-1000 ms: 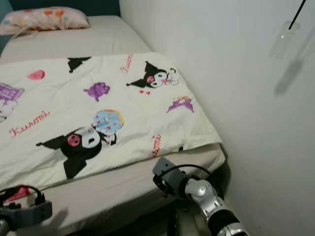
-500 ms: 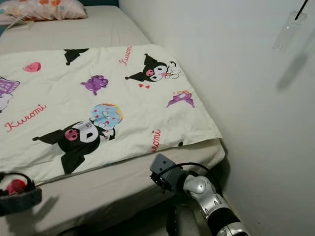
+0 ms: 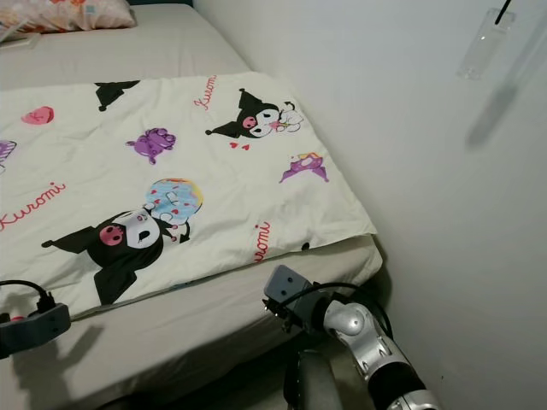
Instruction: Clean up the room
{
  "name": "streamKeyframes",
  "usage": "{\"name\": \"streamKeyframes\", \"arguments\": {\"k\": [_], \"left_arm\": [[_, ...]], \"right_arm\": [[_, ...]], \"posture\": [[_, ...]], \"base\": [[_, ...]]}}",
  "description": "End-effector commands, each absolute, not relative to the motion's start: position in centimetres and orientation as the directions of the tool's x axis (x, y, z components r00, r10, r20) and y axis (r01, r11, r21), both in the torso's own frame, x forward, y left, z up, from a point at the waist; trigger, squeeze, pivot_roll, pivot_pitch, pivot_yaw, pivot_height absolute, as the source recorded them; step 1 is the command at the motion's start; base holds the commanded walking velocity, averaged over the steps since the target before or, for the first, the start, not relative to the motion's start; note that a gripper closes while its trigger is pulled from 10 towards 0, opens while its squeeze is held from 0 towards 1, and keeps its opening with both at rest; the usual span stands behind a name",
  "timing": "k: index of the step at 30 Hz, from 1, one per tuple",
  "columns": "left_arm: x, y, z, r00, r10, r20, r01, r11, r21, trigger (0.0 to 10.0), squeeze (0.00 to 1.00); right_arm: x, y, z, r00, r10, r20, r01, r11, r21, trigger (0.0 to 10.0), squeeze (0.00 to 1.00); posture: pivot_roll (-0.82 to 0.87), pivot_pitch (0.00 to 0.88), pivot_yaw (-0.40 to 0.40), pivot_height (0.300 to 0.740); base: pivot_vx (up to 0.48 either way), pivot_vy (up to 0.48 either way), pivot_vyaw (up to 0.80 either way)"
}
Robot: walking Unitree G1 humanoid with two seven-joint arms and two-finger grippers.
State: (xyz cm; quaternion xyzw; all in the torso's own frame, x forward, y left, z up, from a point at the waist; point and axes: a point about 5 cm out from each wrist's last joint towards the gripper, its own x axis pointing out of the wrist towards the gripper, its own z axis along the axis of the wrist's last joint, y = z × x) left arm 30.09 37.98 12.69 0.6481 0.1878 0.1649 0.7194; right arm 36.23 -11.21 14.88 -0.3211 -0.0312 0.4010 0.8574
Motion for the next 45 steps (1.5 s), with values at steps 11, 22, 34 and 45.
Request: {"name": "streamKeyframes", "arguments": {"k": [11,22,34,45], "left_arm": [[27.8,37.4,8.4,0.842,0.425,-0.332,0.072,0.521,0.85,10.0,0.0],[27.2,35.5,5.9,0.796,0.235,-0.557,0.354,0.566,0.745,10.0,0.0],[26.9,35.8,5.7,0.815,0.315,-0.486,0.343,0.415,0.843,10.0,0.0],[28.5,36.3,8.3,0.883,0.408,-0.233,0.141,0.243,0.96,10.0,0.0]], "right_arm": [[35.6,-11.2,13.6,0.659,0.711,-0.246,-0.697,0.454,-0.555,10.0,0.0],[35.5,-11.1,13.6,0.651,0.713,-0.26,-0.703,0.437,-0.561,10.0,0.0],[35.9,-12.3,14.2,0.674,0.69,-0.266,-0.685,0.448,-0.575,10.0,0.0],[35.3,-11.9,14.8,0.67,0.711,-0.216,-0.672,0.456,-0.583,10.0,0.0]], "posture": [[-0.23,0.512,-0.078,0.571],[-0.23,0.508,-0.067,0.571],[-0.23,0.512,-0.091,0.571],[-0.28,0.539,-0.132,0.571]], "base": [[0.0,0.0,0.0],[0.0,0.0,0.0],[0.0,0.0,0.0],[0.0,0.0,0.0]]}}
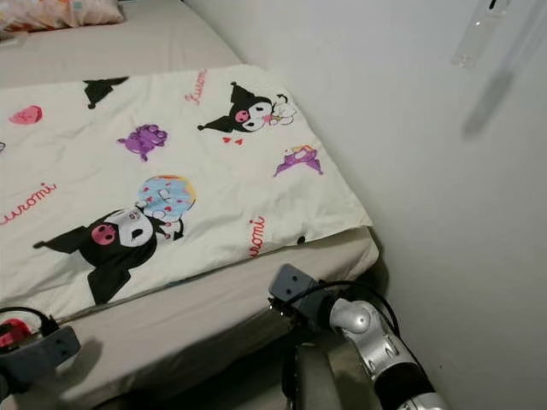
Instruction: Clean up the room
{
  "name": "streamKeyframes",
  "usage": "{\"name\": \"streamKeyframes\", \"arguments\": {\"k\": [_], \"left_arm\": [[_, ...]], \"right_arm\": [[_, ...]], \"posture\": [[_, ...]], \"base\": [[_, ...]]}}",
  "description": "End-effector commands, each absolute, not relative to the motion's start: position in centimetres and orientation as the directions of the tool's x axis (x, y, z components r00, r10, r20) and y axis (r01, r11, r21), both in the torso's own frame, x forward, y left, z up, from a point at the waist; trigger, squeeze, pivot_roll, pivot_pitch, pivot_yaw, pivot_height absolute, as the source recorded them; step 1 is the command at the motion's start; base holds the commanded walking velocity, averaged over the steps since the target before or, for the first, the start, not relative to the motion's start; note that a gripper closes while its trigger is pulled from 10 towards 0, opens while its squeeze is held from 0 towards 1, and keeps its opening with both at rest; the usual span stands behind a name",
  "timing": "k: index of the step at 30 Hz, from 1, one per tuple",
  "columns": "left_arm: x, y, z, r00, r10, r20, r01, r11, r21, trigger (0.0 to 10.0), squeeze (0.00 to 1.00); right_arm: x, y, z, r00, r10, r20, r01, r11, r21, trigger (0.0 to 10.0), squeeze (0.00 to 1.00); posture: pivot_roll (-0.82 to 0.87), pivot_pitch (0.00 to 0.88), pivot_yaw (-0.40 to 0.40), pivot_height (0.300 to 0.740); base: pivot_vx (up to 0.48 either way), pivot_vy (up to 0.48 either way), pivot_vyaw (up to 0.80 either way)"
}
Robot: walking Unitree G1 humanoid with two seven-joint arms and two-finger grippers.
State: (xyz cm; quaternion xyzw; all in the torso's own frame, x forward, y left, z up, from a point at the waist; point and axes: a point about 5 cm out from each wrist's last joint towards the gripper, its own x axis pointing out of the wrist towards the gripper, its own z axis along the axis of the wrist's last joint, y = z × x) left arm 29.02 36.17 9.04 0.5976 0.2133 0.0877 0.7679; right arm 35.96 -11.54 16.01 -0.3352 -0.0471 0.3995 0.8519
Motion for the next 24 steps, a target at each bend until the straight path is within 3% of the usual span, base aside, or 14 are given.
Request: {"name": "streamKeyframes", "arguments": {"k": [1,5,12,20,24], "left_arm": [[28.5,36.3,8.3,0.883,0.408,-0.233,0.141,0.243,0.96,10.0,0.0],[28.6,36.7,9.0,0.876,0.456,-0.16,0.051,0.241,0.969,10.0,0.0],[28.9,36.8,9.5,0.872,0.474,-0.119,0.012,0.223,0.975,10.0,0.0],[30.5,37.7,13.2,0.876,0.482,0.009,-0.051,0.074,0.996,10.0,0.0],[31.4,37.8,15.2,0.875,0.48,0.065,-0.098,0.043,0.994,10.0,0.0]], "right_arm": [[35.3,-11.9,14.8,0.67,0.711,-0.216,-0.672,0.456,-0.583,10.0,0.0],[34.7,-12.1,15.3,0.656,0.726,-0.207,-0.673,0.438,-0.596,10.0,0.0],[34.4,-12.4,15.8,0.655,0.728,-0.203,-0.667,0.43,-0.609,10.0,0.0],[33.9,-12.8,16.5,0.66,0.723,-0.205,-0.661,0.429,-0.616,10.0,0.0],[33.9,-13.0,16.6,0.666,0.717,-0.208,-0.657,0.432,-0.618,10.0,0.0]], "posture": [[-0.28,0.539,-0.132,0.571],[-0.32,0.536,-0.16,0.571],[-0.34,0.531,-0.182,0.571],[-0.37,0.513,-0.2,0.571],[-0.36,0.517,-0.199,0.571]], "base": [[0.0,0.0,0.0],[0.0,0.0,0.0],[0.0,0.0,0.0],[0.0,0.0,0.0],[0.0,0.0,0.0]]}}
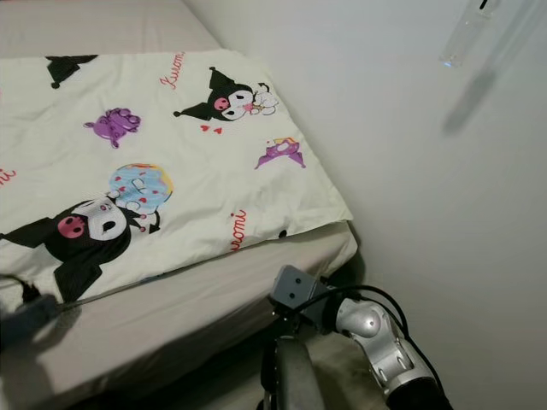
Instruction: Clean up the room
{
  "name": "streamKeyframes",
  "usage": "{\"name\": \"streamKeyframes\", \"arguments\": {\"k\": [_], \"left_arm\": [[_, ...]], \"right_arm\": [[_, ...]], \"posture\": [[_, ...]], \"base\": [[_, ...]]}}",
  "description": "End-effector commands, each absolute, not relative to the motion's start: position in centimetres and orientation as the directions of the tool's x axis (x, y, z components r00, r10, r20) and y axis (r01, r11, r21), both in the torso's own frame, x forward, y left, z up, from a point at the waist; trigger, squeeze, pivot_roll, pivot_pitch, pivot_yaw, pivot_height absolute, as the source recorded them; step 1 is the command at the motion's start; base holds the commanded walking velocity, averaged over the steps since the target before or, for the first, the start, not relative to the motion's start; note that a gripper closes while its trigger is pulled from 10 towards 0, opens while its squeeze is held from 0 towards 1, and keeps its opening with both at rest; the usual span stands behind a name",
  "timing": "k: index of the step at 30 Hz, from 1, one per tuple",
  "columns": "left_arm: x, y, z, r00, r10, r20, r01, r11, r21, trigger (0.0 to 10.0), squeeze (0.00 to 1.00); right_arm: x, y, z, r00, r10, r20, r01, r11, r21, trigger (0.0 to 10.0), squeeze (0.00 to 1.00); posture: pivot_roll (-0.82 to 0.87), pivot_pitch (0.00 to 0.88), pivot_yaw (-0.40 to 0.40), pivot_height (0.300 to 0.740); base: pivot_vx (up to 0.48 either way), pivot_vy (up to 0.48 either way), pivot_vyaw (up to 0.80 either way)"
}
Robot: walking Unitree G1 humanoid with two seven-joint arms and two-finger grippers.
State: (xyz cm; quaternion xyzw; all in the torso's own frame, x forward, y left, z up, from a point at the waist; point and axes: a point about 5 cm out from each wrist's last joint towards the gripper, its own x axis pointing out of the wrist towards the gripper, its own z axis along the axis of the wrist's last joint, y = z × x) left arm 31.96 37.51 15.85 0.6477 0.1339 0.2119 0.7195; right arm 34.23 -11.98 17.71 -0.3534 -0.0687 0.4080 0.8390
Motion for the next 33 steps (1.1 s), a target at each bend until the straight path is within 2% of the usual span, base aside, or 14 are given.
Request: {"name": "streamKeyframes", "arguments": {"k": [1,5,6,8,9,11,12,13,14,19,24,33], "left_arm": [[31.8,37.7,15.9,0.876,0.474,0.087,-0.12,0.039,0.992,10.0,0.0],[32.5,37.4,17.1,0.88,0.459,0.127,-0.161,0.035,0.986,10.0,0.0],[32.6,37.3,17.1,0.879,0.458,0.136,-0.174,0.042,0.984,6.5,0.0],[32.5,37.3,17.1,0.878,0.458,0.136,-0.176,0.045,0.983,6.5,0.0],[32.5,37.3,17.0,0.878,0.458,0.135,-0.175,0.046,0.983,5.1,0.0],[32.4,37.3,16.7,0.881,0.455,0.13,-0.168,0.043,0.985,5.1,0.0],[32.1,37.5,16.3,0.883,0.453,0.121,-0.153,0.036,0.988,8.7,0.0],[31.9,37.6,16.1,0.885,0.452,0.114,-0.143,0.03,0.989,8.7,0.0],[31.3,37.9,15.4,0.885,0.457,0.091,-0.114,0.023,0.993,10.0,0.0],[29.6,39.3,14.3,0.865,0.5,0.044,-0.057,0.012,0.998,10.0,0.0],[26.6,42.4,14.0,0.795,0.607,0.019,-0.006,-0.024,1.0,10.0,0.0],[27.0,42.2,14.5,0.815,0.577,0.043,-0.013,-0.056,0.998,10.0,0.0]], "right_arm": [[34.0,-13.0,16.7,0.668,0.715,-0.208,-0.656,0.434,-0.617,10.0,0.0],[34.0,-13.1,16.7,0.674,0.708,-0.209,-0.655,0.442,-0.612,10.0,0.0],[34.0,-13.1,16.6,0.678,0.704,-0.211,-0.655,0.448,-0.608,10.0,0.0],[34.0,-13.0,16.5,0.68,0.702,-0.211,-0.655,0.452,-0.606,10.0,0.0],[34.0,-13.0,16.4,0.681,0.7,-0.213,-0.655,0.454,-0.603,10.0,0.0],[33.9,-13.0,16.4,0.681,0.7,-0.214,-0.656,0.454,-0.603,10.0,0.0],[33.9,-12.8,16.3,0.679,0.702,-0.214,-0.658,0.453,-0.602,10.0,0.0],[33.8,-12.7,16.3,0.678,0.703,-0.215,-0.659,0.452,-0.601,10.0,0.0],[33.8,-12.6,16.3,0.673,0.707,-0.217,-0.664,0.449,-0.598,10.0,0.0],[33.6,-12.5,16.1,0.663,0.713,-0.226,-0.674,0.439,-0.594,10.0,0.0],[33.3,-12.4,15.8,0.654,0.719,-0.236,-0.684,0.429,-0.59,10.0,0.0],[33.1,-12.0,15.6,0.651,0.723,-0.232,-0.687,0.43,-0.586,10.0,0.0]], "posture": [[-0.36,0.518,-0.199,0.571],[-0.35,0.524,-0.192,0.571],[-0.34,0.524,-0.187,0.571],[-0.34,0.522,-0.186,0.571],[-0.34,0.522,-0.186,0.571],[-0.34,0.52,-0.179,0.571],[-0.33,0.517,-0.177,0.571],[-0.33,0.517,-0.177,0.571],[-0.33,0.516,-0.175,0.571],[-0.33,0.52,-0.173,0.571],[-0.33,0.522,-0.173,0.571],[-0.31,0.519,-0.16,0.571]], "base": [[0.0,0.0,0.0],[0.0,0.0,0.0],[0.0,0.0,0.0],[0.0,0.0,0.0],[0.0,0.0,0.0],[0.0,0.0,0.0],[0.0,0.0,0.0],[0.0,0.0,0.0],[0.0,0.0,0.0],[0.0,0.0,0.0],[0.0,0.0,0.0],[0.0,0.0,0.0]]}}
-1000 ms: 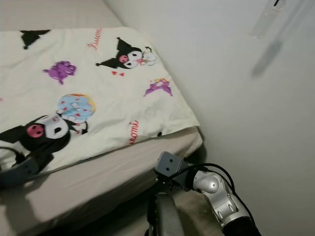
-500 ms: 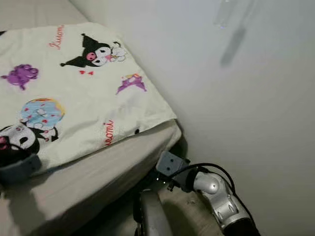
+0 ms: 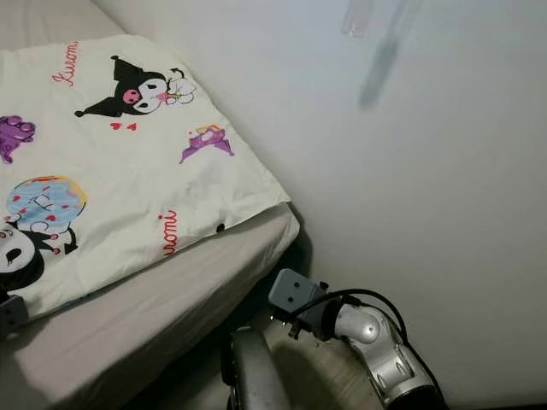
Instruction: Clean up the room
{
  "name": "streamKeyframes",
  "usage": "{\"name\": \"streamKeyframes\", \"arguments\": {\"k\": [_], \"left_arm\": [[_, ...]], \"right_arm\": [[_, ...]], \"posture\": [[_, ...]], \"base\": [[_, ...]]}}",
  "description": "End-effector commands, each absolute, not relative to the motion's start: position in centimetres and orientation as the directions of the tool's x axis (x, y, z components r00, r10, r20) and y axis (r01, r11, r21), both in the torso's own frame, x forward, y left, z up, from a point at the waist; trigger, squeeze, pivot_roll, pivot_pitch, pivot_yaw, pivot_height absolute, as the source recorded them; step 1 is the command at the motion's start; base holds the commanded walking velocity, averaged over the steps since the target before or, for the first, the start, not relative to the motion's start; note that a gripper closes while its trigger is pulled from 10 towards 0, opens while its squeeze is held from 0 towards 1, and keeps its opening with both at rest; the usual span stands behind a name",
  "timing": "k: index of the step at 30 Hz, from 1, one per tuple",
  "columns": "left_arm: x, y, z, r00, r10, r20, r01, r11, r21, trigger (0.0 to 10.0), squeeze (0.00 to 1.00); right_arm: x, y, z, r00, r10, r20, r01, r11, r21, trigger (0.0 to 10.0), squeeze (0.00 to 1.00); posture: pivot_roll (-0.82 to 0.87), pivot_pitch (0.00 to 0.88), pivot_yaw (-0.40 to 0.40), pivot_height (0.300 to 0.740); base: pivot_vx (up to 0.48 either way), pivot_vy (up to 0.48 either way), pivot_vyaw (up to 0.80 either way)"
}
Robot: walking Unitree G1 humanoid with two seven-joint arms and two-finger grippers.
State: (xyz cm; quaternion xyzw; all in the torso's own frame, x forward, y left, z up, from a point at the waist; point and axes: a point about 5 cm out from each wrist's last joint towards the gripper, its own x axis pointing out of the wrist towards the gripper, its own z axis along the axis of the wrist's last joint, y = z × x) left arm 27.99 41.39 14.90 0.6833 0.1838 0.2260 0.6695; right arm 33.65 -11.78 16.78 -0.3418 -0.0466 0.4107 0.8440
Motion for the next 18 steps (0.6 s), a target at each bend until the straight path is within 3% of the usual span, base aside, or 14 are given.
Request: {"name": "streamKeyframes", "arguments": {"k": [1,12,15,18], "left_arm": [[26.9,42.3,14.5,0.81,0.585,0.041,-0.012,-0.054,0.998,10.0,0.0],[25.2,41.8,11.1,0.803,0.593,-0.055,0.038,0.04,0.998,10.0,0.0],[26.2,38.6,8.6,0.878,0.46,-0.134,0.084,0.127,0.988,10.0,0.0],[26.9,36.6,7.5,0.913,0.385,-0.136,0.083,0.15,0.985,10.0,0.0]], "right_arm": [[33.1,-12.0,15.5,0.651,0.723,-0.231,-0.687,0.432,-0.585,10.0,0.0],[32.6,-11.5,15.0,0.644,0.728,-0.233,-0.696,0.433,-0.573,10.0,0.0],[32.6,-11.4,14.9,0.642,0.73,-0.235,-0.699,0.432,-0.569,10.0,0.0],[32.7,-11.3,14.8,0.642,0.729,-0.235,-0.7,0.433,-0.568,10.0,0.0]], "posture": [[-0.3,0.52,-0.153,0.571],[-0.3,0.513,-0.14,0.571],[-0.28,0.512,-0.139,0.571],[-0.27,0.515,-0.135,0.571]], "base": [[0.0,0.0,0.0],[0.0,0.0,0.0],[0.0,0.0,0.0],[0.0,0.0,0.0]]}}
